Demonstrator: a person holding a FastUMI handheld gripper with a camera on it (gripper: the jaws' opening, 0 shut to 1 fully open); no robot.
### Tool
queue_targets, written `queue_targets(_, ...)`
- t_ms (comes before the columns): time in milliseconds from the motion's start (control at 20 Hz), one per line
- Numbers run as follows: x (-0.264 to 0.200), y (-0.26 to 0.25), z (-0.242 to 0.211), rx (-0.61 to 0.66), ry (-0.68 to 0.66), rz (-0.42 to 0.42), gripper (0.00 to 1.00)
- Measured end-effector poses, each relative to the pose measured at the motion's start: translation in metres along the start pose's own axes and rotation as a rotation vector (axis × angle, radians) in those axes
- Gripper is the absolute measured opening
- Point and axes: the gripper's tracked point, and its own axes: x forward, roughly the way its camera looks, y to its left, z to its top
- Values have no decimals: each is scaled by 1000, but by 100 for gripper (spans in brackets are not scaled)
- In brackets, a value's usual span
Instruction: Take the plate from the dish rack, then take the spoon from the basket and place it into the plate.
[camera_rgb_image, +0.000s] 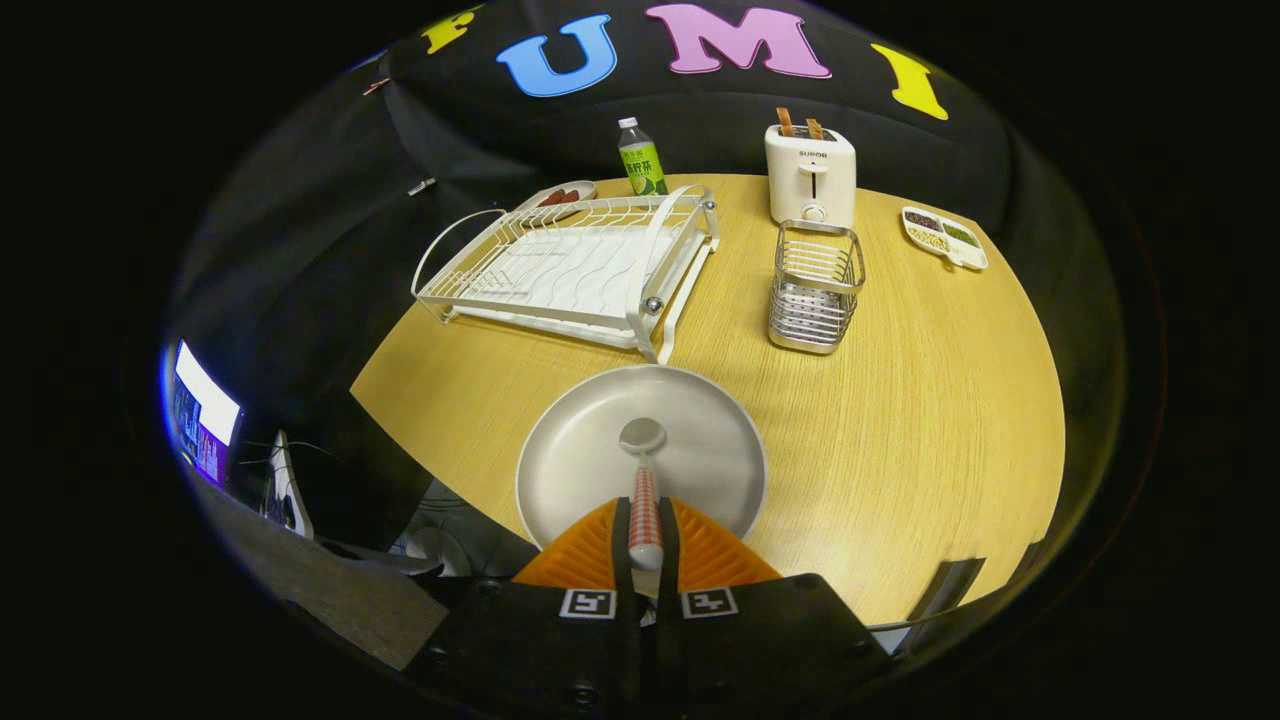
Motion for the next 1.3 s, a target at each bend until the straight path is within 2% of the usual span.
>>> queue_targets(500, 15, -13, -18, 7, 50, -61, 21)
queue_targets(700, 16, -18, -14, 21, 44, -78, 52)
queue_targets(850, 16, -20, -14, 17, 44, -92, 98)
queue_targets(1100, 8, -20, -9, 15, 33, -92, 97)
queue_targets(1300, -10, -20, 21, 6, -33, -109, 97)
